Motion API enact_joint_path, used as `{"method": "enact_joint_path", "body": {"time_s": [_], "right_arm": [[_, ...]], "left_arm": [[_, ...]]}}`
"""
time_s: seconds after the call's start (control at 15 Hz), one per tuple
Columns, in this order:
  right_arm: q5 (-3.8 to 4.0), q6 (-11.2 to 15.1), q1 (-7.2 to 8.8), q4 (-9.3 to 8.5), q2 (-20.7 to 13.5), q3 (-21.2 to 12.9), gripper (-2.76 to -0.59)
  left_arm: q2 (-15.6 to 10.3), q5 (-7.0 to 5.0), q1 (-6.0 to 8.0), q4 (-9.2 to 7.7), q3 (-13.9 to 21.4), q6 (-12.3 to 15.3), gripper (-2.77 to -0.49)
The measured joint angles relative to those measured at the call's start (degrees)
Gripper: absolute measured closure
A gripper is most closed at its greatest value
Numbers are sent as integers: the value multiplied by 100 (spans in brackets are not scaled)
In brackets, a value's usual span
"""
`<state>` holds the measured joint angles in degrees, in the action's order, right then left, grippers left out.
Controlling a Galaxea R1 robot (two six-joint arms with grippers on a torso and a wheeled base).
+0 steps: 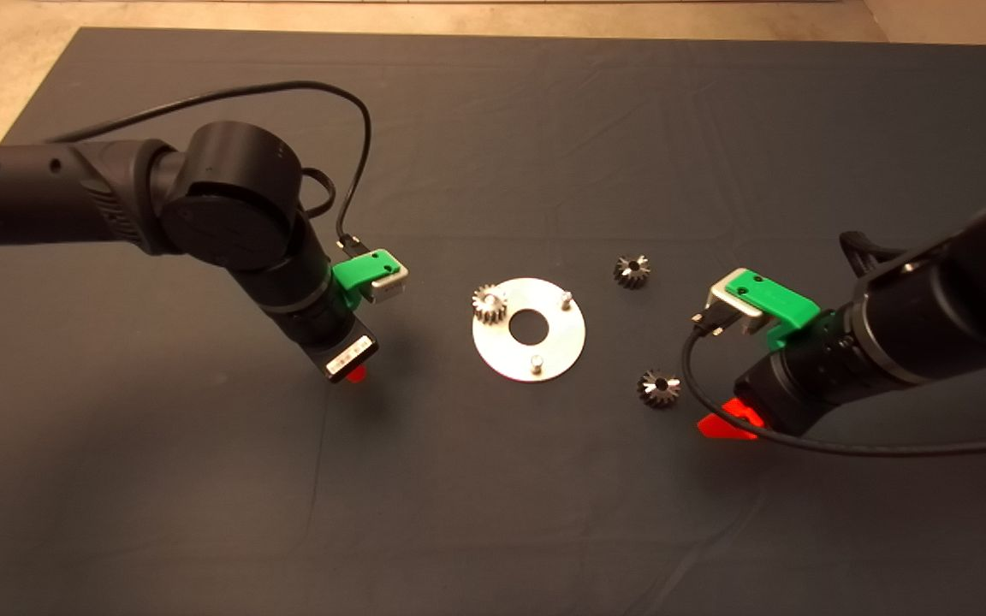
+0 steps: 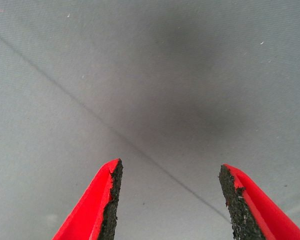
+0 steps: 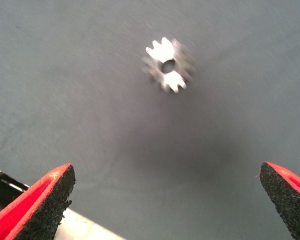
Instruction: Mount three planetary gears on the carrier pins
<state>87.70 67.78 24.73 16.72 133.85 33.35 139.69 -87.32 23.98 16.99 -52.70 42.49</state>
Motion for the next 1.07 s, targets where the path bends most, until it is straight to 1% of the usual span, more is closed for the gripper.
{"method": "enact_joint_path", "body": {"time_s": [0.2,0.27,0.47,0.6,0.67,0.73,0.8,0.87,0.93,1.0,1.07], "right_arm": [[-8,-231,-251,174,171,136,-275],[-10,-310,-306,208,187,178,-275],[0,-545,-547,334,206,274,-275],[-5,-708,-623,435,221,357,-275],[1,-764,-647,480,220,402,-275],[-2,-800,-679,513,220,444,-275],[1,-844,-715,532,220,460,-275],[-2,-870,-734,536,221,473,-275],[-1,-888,-743,540,223,480,-275],[0,-907,-743,549,237,485,-275],[-2,-927,-759,572,253,488,-275]], "left_arm": [[-24,-9,2,0,0,9,-131],[-35,-9,2,0,0,10,-131],[-66,-6,2,0,0,10,-131],[-178,-2,2,-5,42,11,-131],[-286,-2,2,-36,150,18,-131],[-424,-5,5,-68,328,47,-131],[-577,-9,5,-88,596,164,-131],[-718,-13,5,-121,967,283,-131],[-817,-13,7,-177,1389,478,-131],[-879,-9,22,-253,1789,679,-131],[-913,-5,57,-287,2096,828,-131]]}}
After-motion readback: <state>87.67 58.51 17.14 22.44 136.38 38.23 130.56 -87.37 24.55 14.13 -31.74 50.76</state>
